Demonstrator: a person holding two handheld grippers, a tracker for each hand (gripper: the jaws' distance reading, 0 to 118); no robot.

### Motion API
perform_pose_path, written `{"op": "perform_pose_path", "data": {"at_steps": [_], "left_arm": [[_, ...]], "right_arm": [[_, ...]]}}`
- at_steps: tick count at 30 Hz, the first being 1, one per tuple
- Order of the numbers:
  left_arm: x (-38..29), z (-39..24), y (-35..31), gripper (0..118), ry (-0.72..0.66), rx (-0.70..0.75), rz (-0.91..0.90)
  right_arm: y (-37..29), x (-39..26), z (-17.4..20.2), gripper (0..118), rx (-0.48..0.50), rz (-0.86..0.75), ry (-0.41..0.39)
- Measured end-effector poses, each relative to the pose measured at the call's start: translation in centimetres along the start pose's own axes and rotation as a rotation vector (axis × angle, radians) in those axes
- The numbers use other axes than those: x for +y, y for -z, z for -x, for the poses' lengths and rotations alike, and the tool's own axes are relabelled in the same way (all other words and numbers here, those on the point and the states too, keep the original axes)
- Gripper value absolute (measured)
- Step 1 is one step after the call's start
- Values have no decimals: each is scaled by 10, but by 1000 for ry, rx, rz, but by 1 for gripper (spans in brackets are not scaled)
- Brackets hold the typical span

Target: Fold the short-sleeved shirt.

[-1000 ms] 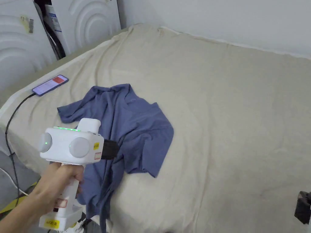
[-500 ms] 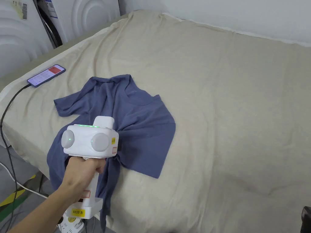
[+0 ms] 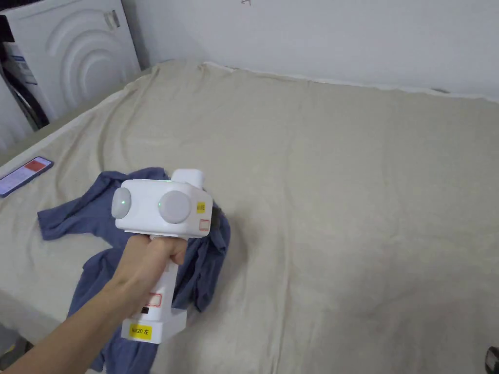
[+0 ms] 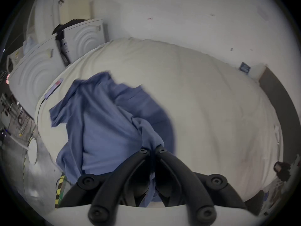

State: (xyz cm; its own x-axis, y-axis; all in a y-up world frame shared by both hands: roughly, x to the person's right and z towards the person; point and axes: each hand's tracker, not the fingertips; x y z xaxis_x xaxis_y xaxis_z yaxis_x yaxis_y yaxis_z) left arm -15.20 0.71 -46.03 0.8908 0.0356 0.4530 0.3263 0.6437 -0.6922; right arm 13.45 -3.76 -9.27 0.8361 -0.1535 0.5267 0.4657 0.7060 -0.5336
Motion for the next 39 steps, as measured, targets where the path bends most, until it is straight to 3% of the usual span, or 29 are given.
{"op": "perform_pose_path", "data": {"at_steps": [5,15,19,21,22,23,24,26,30,33,34,35,36,37,39], "left_arm": [[32,-136,16,3,178,-110,-30],[11,-454,51,3,429,-546,30],[-28,-530,68,3,432,-707,178],[-50,-544,86,5,432,-717,247],[-60,-549,95,34,465,-656,272],[-71,-549,101,79,509,-599,260],[-80,-545,107,115,548,-556,251],[-86,-523,106,108,560,-568,304],[-66,-435,64,107,509,-565,222],[-59,-338,28,105,431,-530,175],[-66,-294,21,86,379,-524,145],[-68,-259,14,57,350,-504,143],[-74,-228,12,7,307,-451,150],[-80,-194,10,0,248,-374,79],[-92,-146,17,0,278,-228,166]], "right_arm": [[-16,-4,-33,0,-35,-27,59],[-33,-6,-107,0,-171,-44,160],[-28,-12,-134,0,-215,-20,216],[-25,-17,-142,0,-232,2,246],[-24,-19,-144,0,-229,7,250],[-23,-21,-146,0,-229,14,252],[-22,-24,-146,0,-230,16,251],[-22,-27,-144,0,-228,23,246],[-21,-29,-134,0,-200,25,235],[-21,-27,-120,0,-171,16,222],[-22,-27,-114,0,-154,10,215],[-22,-28,-108,0,-143,9,207],[-22,-28,-101,0,-131,8,196],[-21,-29,-95,0,-115,8,182],[-16,-28,-84,0,-102,22,162]]}}
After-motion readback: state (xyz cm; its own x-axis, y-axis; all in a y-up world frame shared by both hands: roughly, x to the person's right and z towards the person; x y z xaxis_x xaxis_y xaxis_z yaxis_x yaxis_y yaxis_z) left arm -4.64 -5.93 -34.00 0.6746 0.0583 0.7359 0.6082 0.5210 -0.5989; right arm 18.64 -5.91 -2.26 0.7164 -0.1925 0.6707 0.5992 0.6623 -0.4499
